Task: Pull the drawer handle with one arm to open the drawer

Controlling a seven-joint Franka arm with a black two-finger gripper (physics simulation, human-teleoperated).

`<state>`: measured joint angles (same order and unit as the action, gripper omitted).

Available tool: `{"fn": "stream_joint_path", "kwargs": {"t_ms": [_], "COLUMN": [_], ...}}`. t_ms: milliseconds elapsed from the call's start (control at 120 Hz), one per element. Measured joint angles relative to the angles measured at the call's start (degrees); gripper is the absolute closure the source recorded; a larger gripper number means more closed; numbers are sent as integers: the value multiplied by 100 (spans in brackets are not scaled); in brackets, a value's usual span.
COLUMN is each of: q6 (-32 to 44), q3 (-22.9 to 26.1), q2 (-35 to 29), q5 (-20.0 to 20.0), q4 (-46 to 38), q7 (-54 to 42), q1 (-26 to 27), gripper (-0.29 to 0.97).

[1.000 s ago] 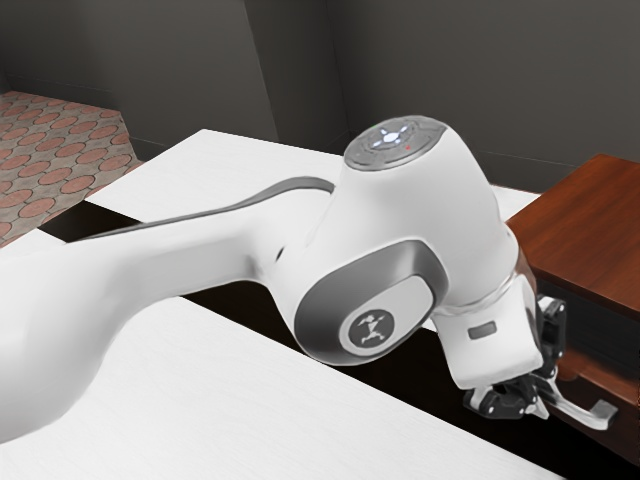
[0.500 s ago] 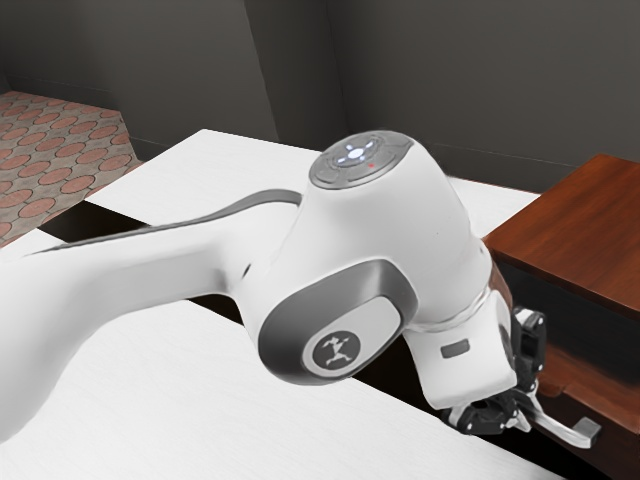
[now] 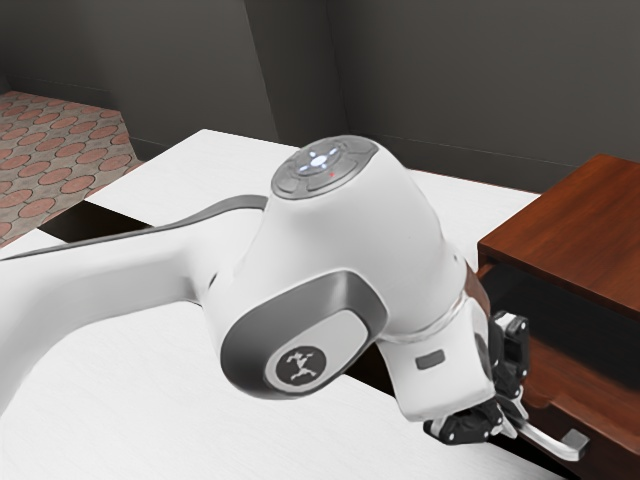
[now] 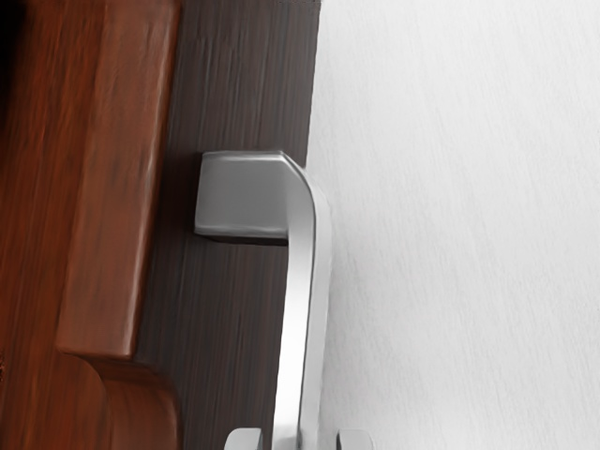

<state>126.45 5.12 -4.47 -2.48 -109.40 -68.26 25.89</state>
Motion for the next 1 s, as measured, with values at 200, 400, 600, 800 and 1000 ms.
{"fn": "stream_joint_path", "kwargs": {"t_ms": [200, 400, 600, 800, 1000], "q6": [26, 37, 42, 16, -643], "q3": [58, 57, 103, 220, 230], "q2": [-184, -379, -588, -918, -1666], "q5": [3, 5, 6, 6, -14], "q4": [-167, -360, -584, -714, -549], "q7": [59, 113, 174, 247, 330], "q1": [14, 15, 6, 0, -492], "gripper": [68, 69, 68, 67, 30]}}
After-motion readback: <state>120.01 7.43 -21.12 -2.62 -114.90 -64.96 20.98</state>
